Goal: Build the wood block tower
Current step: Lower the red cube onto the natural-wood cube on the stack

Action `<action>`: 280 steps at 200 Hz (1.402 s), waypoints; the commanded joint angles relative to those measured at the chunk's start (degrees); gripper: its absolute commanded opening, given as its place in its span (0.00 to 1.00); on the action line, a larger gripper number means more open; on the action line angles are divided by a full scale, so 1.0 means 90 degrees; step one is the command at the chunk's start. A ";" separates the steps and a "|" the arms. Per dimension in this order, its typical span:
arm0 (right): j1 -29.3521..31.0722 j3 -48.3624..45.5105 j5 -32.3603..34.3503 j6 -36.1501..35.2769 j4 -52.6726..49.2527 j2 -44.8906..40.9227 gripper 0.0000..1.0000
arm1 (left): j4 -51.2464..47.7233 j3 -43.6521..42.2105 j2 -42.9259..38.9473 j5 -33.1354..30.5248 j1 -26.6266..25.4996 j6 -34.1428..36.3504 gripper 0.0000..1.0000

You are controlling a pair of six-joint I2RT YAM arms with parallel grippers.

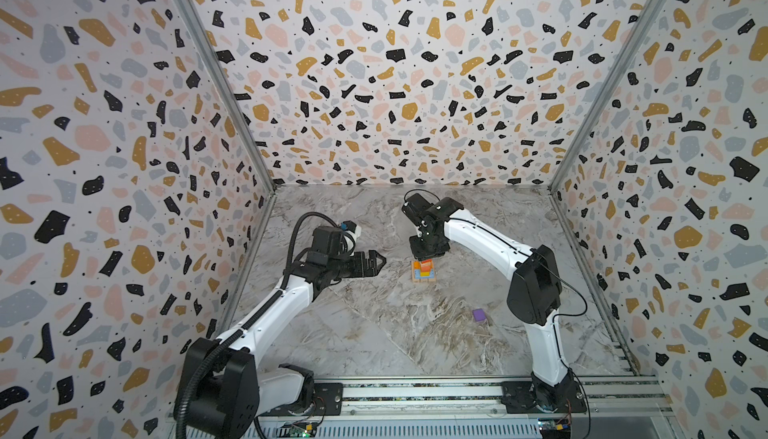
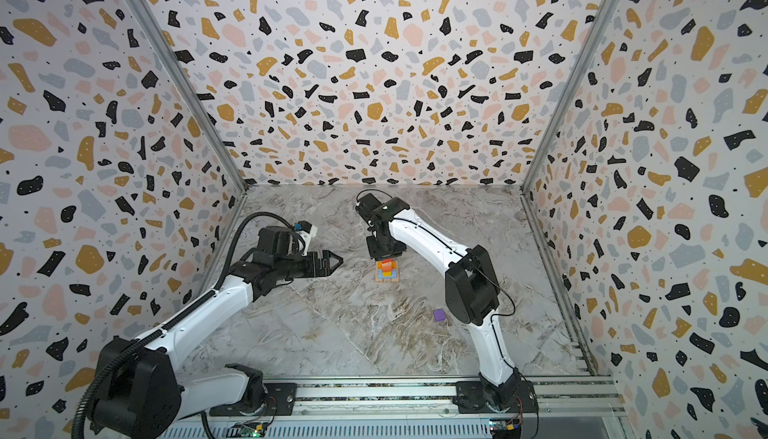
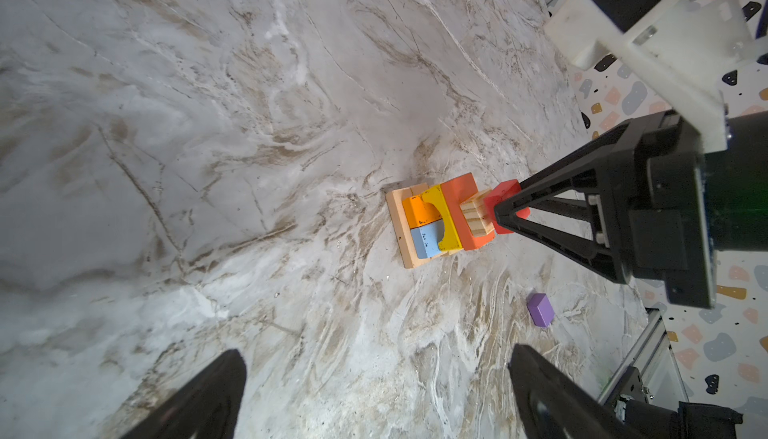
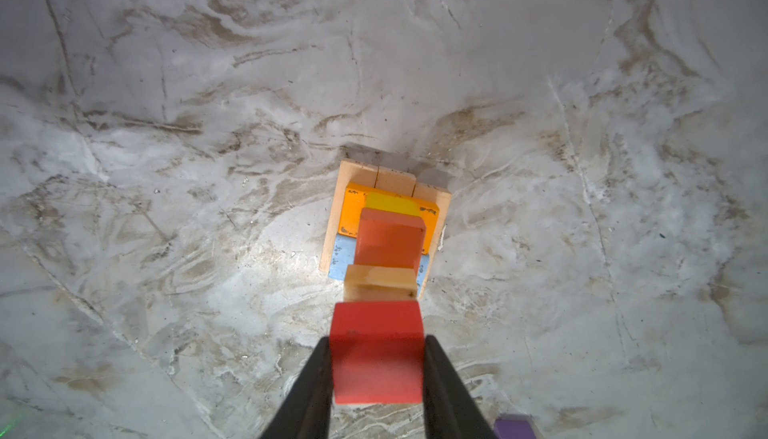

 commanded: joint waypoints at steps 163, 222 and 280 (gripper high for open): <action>-0.0017 0.0106 -0.0005 -0.0084 -0.0214 0.0114 0.39 | 0.0149 -0.0082 -0.0113 0.0048 0.0068 -0.0004 1.00; -0.0025 0.0115 0.0018 -0.0094 -0.0223 0.0093 0.43 | 0.0144 -0.0083 -0.0113 0.0053 0.0075 -0.0011 1.00; -0.0020 0.0156 0.0076 -0.0101 -0.0286 0.0113 0.66 | 0.0155 -0.0082 -0.0123 0.0072 0.0075 -0.0014 1.00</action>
